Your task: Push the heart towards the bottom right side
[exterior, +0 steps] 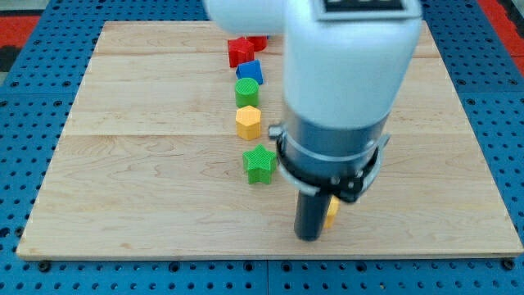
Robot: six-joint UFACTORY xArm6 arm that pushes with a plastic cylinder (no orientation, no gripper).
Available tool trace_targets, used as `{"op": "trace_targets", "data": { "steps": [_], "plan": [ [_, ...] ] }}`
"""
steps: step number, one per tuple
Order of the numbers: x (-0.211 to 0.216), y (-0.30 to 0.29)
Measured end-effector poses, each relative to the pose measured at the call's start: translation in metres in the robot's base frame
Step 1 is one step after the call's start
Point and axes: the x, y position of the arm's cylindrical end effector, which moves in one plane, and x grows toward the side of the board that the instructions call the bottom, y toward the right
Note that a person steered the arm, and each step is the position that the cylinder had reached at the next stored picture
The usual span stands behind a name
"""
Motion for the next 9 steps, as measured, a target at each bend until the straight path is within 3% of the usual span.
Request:
{"op": "trace_targets", "data": {
  "steps": [1, 2, 4, 5, 9],
  "plan": [
    [-0.015, 0.039],
    [-0.019, 0.043],
    [-0.025, -0.007],
    [-0.054, -0.005],
    [-0.044, 0.087]
  ]
}}
